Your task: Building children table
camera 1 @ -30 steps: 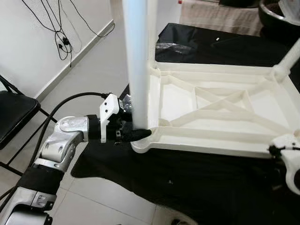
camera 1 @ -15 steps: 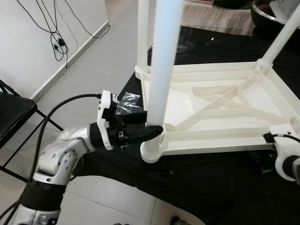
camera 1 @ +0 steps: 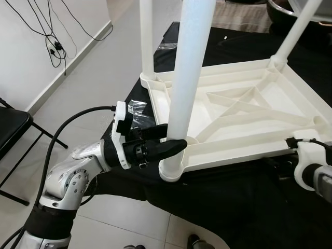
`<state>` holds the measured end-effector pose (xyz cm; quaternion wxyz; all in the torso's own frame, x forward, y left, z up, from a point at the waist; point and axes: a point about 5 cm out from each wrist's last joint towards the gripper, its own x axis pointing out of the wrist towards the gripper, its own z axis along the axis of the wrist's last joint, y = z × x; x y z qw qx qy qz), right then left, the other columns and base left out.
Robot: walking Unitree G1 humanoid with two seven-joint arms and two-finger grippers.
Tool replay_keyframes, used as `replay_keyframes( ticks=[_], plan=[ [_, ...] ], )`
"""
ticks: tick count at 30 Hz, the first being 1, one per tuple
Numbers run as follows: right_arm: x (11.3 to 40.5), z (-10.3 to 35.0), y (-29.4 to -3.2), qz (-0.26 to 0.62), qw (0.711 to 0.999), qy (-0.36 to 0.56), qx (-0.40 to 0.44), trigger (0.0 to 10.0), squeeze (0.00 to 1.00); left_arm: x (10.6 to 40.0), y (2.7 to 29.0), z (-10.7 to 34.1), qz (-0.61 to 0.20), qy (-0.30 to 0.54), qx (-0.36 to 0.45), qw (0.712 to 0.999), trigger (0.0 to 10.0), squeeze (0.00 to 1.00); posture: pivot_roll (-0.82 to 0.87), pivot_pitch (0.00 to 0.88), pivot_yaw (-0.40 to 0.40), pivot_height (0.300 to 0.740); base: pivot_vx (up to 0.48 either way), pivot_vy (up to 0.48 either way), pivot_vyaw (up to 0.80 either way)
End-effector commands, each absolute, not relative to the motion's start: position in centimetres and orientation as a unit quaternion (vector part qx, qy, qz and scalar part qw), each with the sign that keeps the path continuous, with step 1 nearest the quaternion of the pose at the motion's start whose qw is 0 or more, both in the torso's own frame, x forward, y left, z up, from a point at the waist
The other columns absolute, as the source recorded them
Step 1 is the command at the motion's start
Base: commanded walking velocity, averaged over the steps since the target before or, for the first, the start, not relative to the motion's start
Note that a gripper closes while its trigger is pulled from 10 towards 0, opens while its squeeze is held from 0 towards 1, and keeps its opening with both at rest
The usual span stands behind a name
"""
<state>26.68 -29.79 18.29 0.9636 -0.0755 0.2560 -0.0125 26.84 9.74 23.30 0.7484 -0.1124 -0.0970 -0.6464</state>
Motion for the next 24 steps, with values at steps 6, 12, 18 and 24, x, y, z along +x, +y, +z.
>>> replay_keyframes(
  ticks=[6,12,18,24],
  plan=[
    [27.4,21.1,-30.4,-0.014,0.978,0.187,-0.093,10.0,0.0,25.5,6.6,23.1,-0.69,-0.088,-0.151,0.703,10.0,0.0,-0.07,0.228,0.014,0.74,0.0,0.0,0.0],
    [27.0,22.3,-32.2,-0.041,0.978,0.172,-0.114,10.0,0.0,24.9,4.2,23.1,-0.705,-0.088,-0.18,0.681,10.0,0.0,-0.08,0.223,0.022,0.74,0.0,0.0,0.0],
    [27.0,23.4,-32.8,-0.056,0.977,0.158,-0.132,10.0,0.0,24.7,2.6,23.2,-0.715,-0.086,-0.193,0.666,10.0,0.0,-0.09,0.219,0.026,0.74,0.0,0.0,0.0],
    [27.1,24.4,-34.3,-0.125,0.965,0.143,-0.182,10.0,0.0,24.5,1.6,23.1,-0.716,-0.08,-0.194,0.666,10.0,0.0,-0.09,0.21,0.024,0.74,0.0,0.0,0.0]
  ],
)
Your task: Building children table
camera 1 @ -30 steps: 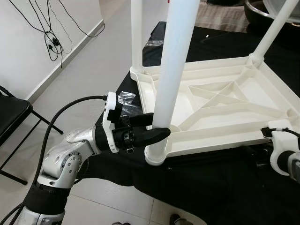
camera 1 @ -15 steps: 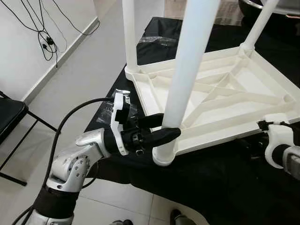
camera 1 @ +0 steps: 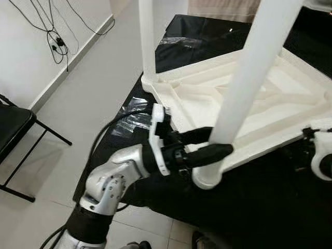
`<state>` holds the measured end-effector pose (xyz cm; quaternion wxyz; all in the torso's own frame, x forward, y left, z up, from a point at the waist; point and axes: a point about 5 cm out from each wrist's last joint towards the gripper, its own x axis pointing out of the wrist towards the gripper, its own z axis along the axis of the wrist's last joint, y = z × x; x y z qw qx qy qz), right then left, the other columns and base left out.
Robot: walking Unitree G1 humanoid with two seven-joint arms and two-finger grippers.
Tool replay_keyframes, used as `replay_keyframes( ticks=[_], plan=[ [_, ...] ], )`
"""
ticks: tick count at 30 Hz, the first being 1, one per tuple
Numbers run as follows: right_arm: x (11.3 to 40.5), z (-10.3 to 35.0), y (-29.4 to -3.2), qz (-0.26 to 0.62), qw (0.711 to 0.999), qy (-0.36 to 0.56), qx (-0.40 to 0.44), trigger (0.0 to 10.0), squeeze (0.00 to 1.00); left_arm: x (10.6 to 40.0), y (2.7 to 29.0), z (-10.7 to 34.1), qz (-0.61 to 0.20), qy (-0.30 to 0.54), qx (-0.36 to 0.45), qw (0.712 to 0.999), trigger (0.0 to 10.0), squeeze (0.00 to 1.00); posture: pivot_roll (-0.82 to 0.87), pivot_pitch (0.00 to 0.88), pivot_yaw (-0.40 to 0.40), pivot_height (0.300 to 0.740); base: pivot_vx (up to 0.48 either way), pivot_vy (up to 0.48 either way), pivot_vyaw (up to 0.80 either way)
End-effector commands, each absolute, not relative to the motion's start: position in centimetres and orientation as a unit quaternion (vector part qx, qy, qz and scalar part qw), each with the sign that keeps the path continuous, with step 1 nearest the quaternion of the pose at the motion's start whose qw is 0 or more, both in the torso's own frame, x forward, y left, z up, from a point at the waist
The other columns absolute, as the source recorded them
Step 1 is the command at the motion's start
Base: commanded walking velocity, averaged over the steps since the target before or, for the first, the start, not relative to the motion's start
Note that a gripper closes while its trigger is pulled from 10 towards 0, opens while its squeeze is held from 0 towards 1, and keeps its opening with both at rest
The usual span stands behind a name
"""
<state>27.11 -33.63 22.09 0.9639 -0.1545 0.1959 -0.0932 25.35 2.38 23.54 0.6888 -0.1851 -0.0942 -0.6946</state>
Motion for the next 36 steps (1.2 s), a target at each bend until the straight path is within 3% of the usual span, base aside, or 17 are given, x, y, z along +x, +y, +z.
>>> replay_keyframes(
  ticks=[1,6,7,9,10,16,23,29,30,31,32,34,35,36],
  plan=[
    [27.1,24.6,-34.5,-0.137,0.964,0.136,-0.185,10.0,0.0,24.5,1.5,23.0,-0.714,-0.078,-0.186,0.671,10.0,0.0,-0.09,0.21,0.024,0.74,0.0,0.0,0.0],
    [27.3,25.3,-34.9,-0.163,0.96,0.114,-0.198,10.0,0.0,25.0,1.7,22.3,-0.694,-0.07,-0.166,0.697,10.0,0.0,-0.09,0.206,0.022,0.74,0.0,0.0,0.0],
    [27.3,25.4,-35.1,-0.168,0.958,0.112,-0.204,10.0,0.0,24.9,2.3,21.7,-0.692,-0.052,-0.138,0.707,10.0,0.32,-0.08,0.206,0.021,0.74,0.0,0.0,0.0],
    [27.4,25.6,-35.2,-0.175,0.957,0.108,-0.206,10.0,0.0,24.6,2.7,21.3,-0.698,-0.041,-0.123,0.704,10.0,0.32,-0.08,0.206,0.021,0.74,0.0,0.0,0.0],
    [27.4,25.7,-35.3,-0.18,0.956,0.104,-0.207,10.0,0.0,24.4,2.9,21.4,-0.7,-0.039,-0.12,0.703,10.0,0.96,-0.08,0.206,0.021,0.74,0.0,0.0,0.0],
    [27.3,27.1,-36.0,-0.229,0.952,0.046,-0.2,10.0,0.0,24.0,4.6,23.1,-0.697,-0.064,-0.109,0.706,10.0,1.0,-0.07,0.212,0.021,0.74,0.0,0.0,0.0],
    [27.0,27.7,-35.5,-0.248,0.948,-0.002,-0.199,10.0,0.0,21.9,9.5,26.5,-0.719,-0.092,-0.09,0.683,10.0,1.0,-0.06,0.211,0.02,0.74,0.0,0.0,0.0],
    [26.8,24.8,-33.5,-0.215,0.958,0.017,-0.191,10.0,0.0,21.8,11.6,26.2,-0.681,-0.083,-0.07,0.724,10.0,1.0,-0.05,0.207,0.023,0.74,0.0,0.0,0.0],
    [26.6,23.6,-32.9,-0.211,0.961,0.019,-0.176,10.0,0.0,22.1,12.1,25.8,-0.651,-0.082,-0.07,0.752,10.0,1.0,-0.05,0.203,0.023,0.74,0.0,0.0,0.0],
    [26.6,23.6,-32.9,-0.211,0.961,0.019,-0.176,10.0,0.0,22.1,12.1,25.8,-0.651,-0.082,-0.07,0.752,10.0,1.0,-0.05,0.203,0.023,0.74,0.0,0.0,0.0],
    [26.3,22.4,-32.1,-0.206,0.966,0.022,-0.154,10.0,0.0,22.6,12.7,25.2,-0.606,-0.087,-0.07,0.787,10.0,1.0,-0.05,0.199,0.029,0.74,0.0,0.0,0.0],
    [26.3,22.4,-32.1,-0.206,0.966,0.022,-0.154,10.0,0.0,22.6,12.7,25.2,-0.606,-0.087,-0.07,0.787,10.0,1.0,-0.05,0.199,0.029,0.74,0.0,0.0,0.0],
    [25.9,21.4,-31.3,-0.2,0.969,0.02,-0.145,10.0,0.0,23.5,13.4,24.5,-0.543,-0.085,-0.086,0.831,10.0,0.8,-0.05,0.193,0.032,0.74,0.0,0.0,0.0],
    [25.9,21.4,-31.3,-0.2,0.969,0.02,-0.145,10.0,0.0,23.5,13.4,24.5,-0.543,-0.085,-0.086,0.831,10.0,0.8,-0.05,0.193,0.032,0.74,0.0,0.0,0.0]
  ],
)
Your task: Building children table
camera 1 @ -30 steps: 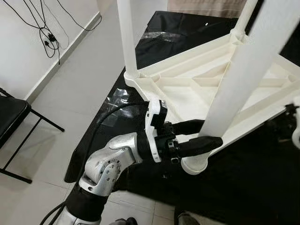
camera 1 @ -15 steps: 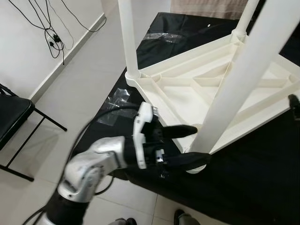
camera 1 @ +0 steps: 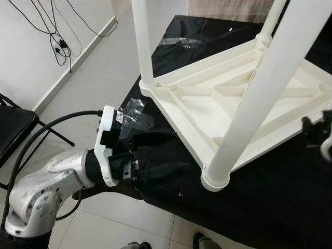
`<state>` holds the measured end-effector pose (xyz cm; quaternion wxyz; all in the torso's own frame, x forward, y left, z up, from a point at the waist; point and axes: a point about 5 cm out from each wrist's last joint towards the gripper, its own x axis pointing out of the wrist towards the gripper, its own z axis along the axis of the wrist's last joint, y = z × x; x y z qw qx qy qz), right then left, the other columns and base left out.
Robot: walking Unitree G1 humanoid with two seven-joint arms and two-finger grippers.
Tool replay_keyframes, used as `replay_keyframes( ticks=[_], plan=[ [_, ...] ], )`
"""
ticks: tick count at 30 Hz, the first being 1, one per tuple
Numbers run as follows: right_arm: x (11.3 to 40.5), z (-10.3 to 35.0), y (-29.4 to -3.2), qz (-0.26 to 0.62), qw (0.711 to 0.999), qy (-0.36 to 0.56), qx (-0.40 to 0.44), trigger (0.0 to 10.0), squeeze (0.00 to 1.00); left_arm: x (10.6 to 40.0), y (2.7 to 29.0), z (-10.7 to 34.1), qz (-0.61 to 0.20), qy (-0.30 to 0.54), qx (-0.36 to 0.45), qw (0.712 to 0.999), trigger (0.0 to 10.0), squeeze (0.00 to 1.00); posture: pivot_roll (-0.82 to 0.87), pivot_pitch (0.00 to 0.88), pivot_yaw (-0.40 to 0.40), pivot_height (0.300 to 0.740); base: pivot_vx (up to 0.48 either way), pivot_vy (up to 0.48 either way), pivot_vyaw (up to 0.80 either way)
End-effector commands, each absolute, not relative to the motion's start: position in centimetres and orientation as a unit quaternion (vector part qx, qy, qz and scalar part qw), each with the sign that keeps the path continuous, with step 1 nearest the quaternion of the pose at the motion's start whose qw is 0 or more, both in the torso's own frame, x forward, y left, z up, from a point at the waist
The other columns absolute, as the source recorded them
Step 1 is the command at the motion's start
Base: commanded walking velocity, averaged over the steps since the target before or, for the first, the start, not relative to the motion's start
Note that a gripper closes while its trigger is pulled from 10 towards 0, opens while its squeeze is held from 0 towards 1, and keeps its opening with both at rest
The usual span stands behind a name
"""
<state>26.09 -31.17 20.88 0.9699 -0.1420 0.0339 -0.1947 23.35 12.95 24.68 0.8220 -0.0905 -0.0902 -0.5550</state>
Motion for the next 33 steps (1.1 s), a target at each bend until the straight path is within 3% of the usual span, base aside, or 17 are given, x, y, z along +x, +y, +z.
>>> replay_keyframes(
  ticks=[1,2,4,8,13,29,33],
  plan=[
    [25.1,20.3,-30.2,-0.192,0.972,0.016,-0.135,10.0,0.0,24.5,14.7,23.0,-0.425,-0.078,-0.105,0.896,10.0,0.0,-0.05,0.182,0.033,0.74,0.0,0.0,0.0],
    [25.1,20.3,-30.2,-0.192,0.972,0.016,-0.135,10.0,0.0,24.5,14.7,23.0,-0.425,-0.078,-0.105,0.896,10.0,0.0,-0.05,0.182,0.033,0.74,0.0,0.0,0.0],
    [24.7,19.5,-29.4,-0.188,0.973,0.017,-0.133,10.0,0.0,24.7,15.2,21.1,-0.355,-0.062,-0.115,0.926,10.0,0.0,-0.04,0.166,0.035,0.74,0.0,0.0,0.0],
    [24.7,18.8,-28.3,-0.178,0.975,0.021,-0.13,10.0,0.0,24.5,15.7,18.6,-0.316,-0.022,-0.135,0.939,10.0,0.0,-0.05,0.153,0.039,0.74,0.0,0.0,0.0],
    [24.5,18.3,-27.5,-0.174,0.977,0.018,-0.123,10.0,0.0,24.5,16.6,15.9,-0.241,0.03,-0.094,0.966,10.0,0.0,-0.04,0.137,0.04,0.74,-0.058,0.0,0.0],
    [23.7,16.2,-24.5,-0.134,0.987,0.032,-0.08,10.0,0.0,24.6,16.2,14.3,-0.198,0.026,-0.086,0.976,10.0,0.0,-0.04,0.119,0.032,0.74,-0.183,0.0,0.0],
    [23.9,16.0,-24.4,-0.131,0.987,0.038,-0.079,10.0,0.0,24.7,15.8,14.1,-0.198,0.026,-0.084,0.976,10.0,0.0,-0.04,0.115,0.029,0.74,0.0,0.0,-0.8]
  ],
)
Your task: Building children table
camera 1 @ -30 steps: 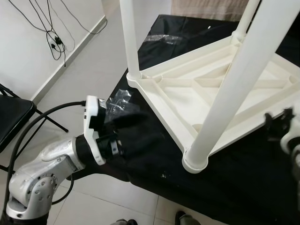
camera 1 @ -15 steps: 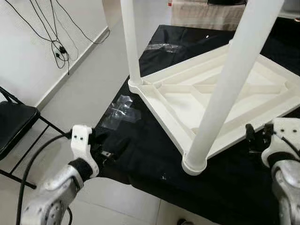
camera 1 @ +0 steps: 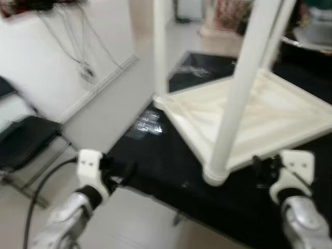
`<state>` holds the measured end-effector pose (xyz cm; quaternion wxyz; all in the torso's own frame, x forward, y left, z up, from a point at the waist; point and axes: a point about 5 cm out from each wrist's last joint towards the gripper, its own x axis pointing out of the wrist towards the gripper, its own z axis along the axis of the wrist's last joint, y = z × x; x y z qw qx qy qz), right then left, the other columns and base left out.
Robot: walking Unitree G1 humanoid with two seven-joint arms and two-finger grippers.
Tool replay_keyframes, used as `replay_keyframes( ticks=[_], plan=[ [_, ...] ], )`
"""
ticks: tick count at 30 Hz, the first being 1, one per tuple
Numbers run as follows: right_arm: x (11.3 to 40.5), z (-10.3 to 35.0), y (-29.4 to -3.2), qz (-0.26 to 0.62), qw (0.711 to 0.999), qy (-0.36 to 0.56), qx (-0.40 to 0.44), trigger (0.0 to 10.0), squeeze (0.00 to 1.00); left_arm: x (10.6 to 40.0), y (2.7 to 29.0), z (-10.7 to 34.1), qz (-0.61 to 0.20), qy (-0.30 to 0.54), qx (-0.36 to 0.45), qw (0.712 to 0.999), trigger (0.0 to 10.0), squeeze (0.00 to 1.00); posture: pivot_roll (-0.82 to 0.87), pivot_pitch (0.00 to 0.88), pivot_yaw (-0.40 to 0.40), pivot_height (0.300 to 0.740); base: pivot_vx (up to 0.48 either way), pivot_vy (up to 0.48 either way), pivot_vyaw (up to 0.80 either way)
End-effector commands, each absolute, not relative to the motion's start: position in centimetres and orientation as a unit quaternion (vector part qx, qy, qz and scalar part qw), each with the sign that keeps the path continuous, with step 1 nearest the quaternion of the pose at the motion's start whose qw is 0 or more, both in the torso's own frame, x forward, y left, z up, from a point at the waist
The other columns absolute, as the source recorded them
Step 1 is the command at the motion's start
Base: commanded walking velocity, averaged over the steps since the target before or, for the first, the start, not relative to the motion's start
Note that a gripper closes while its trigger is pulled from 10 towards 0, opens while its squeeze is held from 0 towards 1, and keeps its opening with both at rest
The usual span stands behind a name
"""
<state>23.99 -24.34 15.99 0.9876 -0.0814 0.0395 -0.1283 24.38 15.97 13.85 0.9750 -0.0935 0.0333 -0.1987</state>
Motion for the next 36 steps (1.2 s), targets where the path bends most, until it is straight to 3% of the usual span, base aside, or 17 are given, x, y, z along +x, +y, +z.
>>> replay_keyframes(
  ticks=[1,18,31,36],
  plan=[
    [23.9,16.0,-24.4,-0.131,0.987,0.038,-0.079,10.0,0.0,24.7,15.8,14.1,-0.198,0.026,-0.084,0.976,10.0,0.0,-0.04,0.115,0.029,0.74,0.0,0.0,-0.8],
    [24.0,15.2,-22.6,-0.099,0.992,0.041,-0.067,10.0,0.0,24.4,15.1,12.6,-0.207,0.052,-0.074,0.974,10.0,0.0,-0.03,0.102,0.027,0.74,0.0,0.438,-0.8],
    [24.6,14.8,-19.1,-0.022,0.997,0.041,-0.058,10.0,0.0,24.5,14.6,12.8,-0.209,0.046,-0.071,0.974,10.0,0.0,-0.02,0.108,0.02,0.74,0.0,0.48,0.0],
    [24.7,15.0,-17.2,0.058,0.996,0.035,-0.05,10.0,0.0,24.8,14.7,12.9,-0.194,0.04,-0.076,0.977,10.0,0.0,-0.02,0.111,0.021,0.74,0.0,0.28,0.0]
  ],
)
